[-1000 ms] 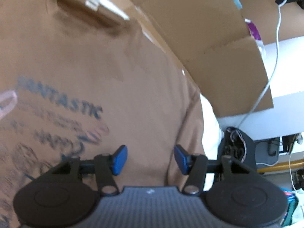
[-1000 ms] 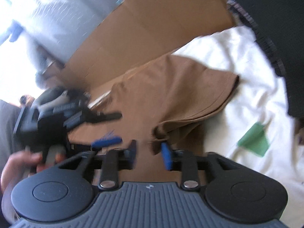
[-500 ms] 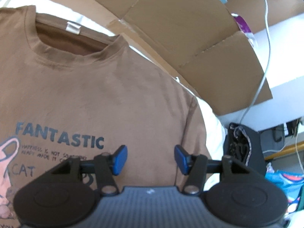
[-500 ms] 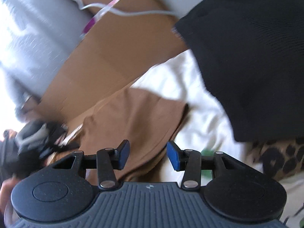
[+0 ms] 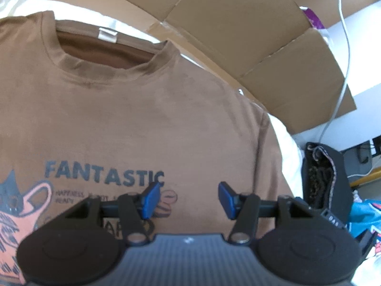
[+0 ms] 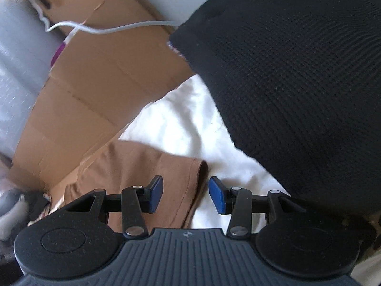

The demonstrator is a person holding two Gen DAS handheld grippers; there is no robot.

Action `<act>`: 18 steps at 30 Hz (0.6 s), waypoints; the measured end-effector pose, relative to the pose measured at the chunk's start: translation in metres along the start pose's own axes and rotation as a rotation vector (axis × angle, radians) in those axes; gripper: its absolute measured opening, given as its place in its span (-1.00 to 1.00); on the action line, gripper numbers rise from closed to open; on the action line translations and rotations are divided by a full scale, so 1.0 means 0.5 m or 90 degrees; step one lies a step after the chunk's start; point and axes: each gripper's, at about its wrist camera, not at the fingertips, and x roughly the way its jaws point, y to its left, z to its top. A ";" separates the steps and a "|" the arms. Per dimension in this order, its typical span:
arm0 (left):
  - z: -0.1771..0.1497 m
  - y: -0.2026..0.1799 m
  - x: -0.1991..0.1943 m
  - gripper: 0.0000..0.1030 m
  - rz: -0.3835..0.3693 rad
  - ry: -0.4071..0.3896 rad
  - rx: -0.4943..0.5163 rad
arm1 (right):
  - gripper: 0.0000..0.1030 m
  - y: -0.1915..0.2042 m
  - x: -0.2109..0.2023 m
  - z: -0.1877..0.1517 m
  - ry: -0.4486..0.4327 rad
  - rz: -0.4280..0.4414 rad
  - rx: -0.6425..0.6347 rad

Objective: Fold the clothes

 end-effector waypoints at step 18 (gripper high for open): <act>0.150 -0.185 0.119 -0.29 0.015 -0.036 -0.024 | -0.99 -0.001 0.006 0.056 0.051 0.089 0.056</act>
